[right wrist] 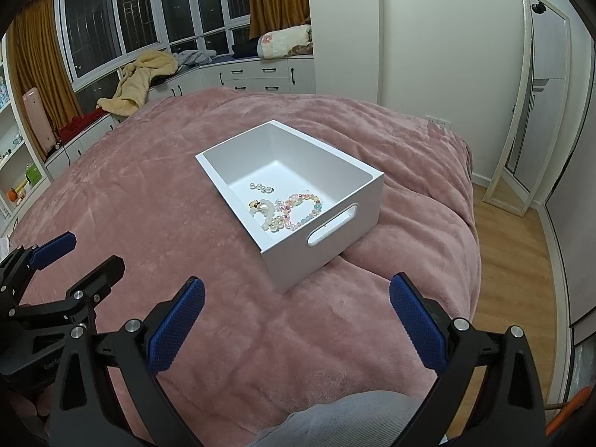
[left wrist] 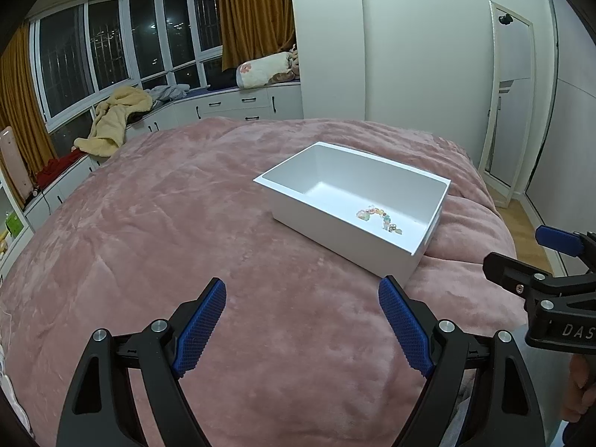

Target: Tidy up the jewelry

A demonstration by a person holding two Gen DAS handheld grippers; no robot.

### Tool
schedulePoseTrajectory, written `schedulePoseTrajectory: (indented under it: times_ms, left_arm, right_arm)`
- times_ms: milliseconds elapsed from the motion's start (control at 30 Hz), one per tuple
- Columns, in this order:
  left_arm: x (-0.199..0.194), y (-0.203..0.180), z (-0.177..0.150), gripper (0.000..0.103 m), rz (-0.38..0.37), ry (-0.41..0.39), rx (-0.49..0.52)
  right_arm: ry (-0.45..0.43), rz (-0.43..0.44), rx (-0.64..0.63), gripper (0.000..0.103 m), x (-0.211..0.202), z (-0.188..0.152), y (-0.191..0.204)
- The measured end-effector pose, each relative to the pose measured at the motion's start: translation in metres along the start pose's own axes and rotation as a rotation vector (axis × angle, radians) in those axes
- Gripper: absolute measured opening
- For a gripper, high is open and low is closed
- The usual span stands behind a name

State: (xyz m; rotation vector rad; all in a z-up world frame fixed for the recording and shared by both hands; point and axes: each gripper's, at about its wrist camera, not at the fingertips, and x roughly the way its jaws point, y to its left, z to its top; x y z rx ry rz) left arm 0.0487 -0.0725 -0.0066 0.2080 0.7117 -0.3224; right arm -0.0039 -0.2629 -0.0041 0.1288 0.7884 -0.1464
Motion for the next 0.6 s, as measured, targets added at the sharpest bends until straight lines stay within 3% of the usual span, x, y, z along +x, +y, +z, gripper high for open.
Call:
schedulePoseTrajectory:
  times_ms: [600]
  left_arm:
    - [0.0039, 0.0005, 0.0015, 0.089, 0.000, -0.008, 0.009]
  right_arm:
    - [-0.004, 0.014, 0.001, 0.098, 0.0022, -0.0008, 0.0034]
